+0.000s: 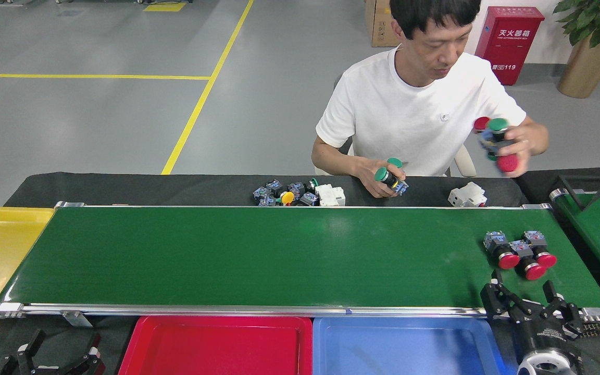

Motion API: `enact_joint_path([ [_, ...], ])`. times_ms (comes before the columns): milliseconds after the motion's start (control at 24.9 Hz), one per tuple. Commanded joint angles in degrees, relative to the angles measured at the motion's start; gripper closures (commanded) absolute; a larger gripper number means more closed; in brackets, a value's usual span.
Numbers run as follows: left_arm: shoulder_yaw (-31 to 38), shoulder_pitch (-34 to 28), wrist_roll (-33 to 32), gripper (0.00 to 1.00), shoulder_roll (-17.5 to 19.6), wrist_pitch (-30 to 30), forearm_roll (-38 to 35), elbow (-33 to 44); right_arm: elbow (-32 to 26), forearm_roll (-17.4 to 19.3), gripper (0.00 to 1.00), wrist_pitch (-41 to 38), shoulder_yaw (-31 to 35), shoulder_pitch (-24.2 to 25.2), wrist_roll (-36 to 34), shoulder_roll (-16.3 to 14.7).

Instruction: Pick switch part from conveyor to tray

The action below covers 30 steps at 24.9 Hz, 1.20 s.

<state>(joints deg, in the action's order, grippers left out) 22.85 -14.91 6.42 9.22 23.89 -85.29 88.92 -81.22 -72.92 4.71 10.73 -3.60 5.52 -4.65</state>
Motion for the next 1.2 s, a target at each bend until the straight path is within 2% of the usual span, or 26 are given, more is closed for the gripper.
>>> enact_joint_path([
  [0,-0.1,0.5,0.4,0.00,0.7,-0.2,0.0,0.4,1.8,-0.3,0.01,0.4,0.0,-2.5,0.0,-0.7],
  [241,-0.3,0.6,0.4,0.00,0.8,-0.1,-0.2,0.5,10.6,-0.6,0.01,1.4,-0.4,-10.9,-0.1,-0.9],
  [482,-0.3,0.6,0.4,0.00,0.7,0.0,-0.2,0.5,20.0,-0.4,0.01,5.1,-8.1,-17.5,-0.5,-2.7],
  [723,-0.4,0.8,0.4,0.00,0.7,0.0,-0.3,0.5,21.5,-0.3,0.03,5.2,-9.1,-18.5,-0.6,-2.9],
  [803,-0.8,0.8,0.4,0.00,0.7,0.0,-0.3,0.5,21.0,0.1,0.14,4.4,-9.3,-18.4,0.2,-2.9],
  [843,-1.0,0.8,0.4,0.00,0.7,0.0,-0.3,0.5,21.0,0.1,0.25,3.4,-9.4,-18.6,0.7,-2.9],
  [1003,-1.2,0.9,0.4,0.00,0.7,0.0,-0.3,0.5,20.4,2.8,0.92,-5.2,-9.4,-18.3,1.1,-3.8],
  [1164,-1.1,1.0,0.4,0.00,0.7,0.0,-0.3,0.5,18.8,3.0,0.95,-6.0,-9.4,-18.0,1.2,-3.8],
])
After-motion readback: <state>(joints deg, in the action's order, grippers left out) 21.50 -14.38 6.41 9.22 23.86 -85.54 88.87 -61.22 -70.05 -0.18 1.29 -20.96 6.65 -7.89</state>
